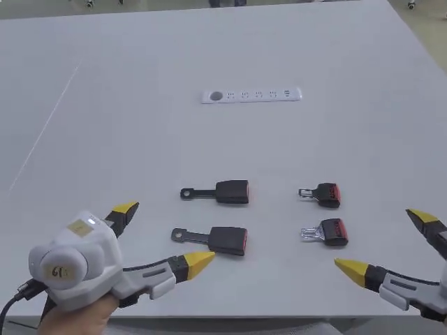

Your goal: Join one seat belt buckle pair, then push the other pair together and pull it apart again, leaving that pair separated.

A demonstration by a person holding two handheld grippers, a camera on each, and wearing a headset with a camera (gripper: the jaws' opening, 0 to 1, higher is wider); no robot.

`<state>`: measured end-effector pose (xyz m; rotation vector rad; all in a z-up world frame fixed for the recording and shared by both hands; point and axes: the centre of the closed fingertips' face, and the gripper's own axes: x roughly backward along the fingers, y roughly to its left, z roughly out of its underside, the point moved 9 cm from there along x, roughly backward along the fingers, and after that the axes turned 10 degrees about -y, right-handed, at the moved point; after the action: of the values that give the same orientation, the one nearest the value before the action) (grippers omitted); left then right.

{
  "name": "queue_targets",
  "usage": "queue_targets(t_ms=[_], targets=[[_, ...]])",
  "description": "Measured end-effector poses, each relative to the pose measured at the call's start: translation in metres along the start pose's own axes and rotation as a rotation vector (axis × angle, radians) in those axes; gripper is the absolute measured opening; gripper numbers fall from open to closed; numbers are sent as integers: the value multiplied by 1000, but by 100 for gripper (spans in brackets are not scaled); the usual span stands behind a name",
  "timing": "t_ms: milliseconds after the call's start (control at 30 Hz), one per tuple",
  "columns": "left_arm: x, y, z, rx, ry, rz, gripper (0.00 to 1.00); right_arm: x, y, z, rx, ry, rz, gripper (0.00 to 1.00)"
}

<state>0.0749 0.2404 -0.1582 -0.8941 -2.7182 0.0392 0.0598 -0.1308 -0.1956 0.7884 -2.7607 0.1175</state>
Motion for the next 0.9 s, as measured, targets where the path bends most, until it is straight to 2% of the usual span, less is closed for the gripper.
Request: queue_targets(t_ms=[267,433,667,833,900], targets=[[-4,-3,3,-27,23,43,100,-5,-4,1,11,19,-33,95],[-9,-3,8,-96,75,120,100,-10,-5,2,36,48,-94,90],[-18,2,13,-114,96,167,100,-21,-9,6,78,100,-177,89],[-25,6,19,-150,123,230,98,-30,-15,8,93,116,-216,88],[-28,7,22,-159,131,247,96,-33,-17,11,78,122,-236,86]])
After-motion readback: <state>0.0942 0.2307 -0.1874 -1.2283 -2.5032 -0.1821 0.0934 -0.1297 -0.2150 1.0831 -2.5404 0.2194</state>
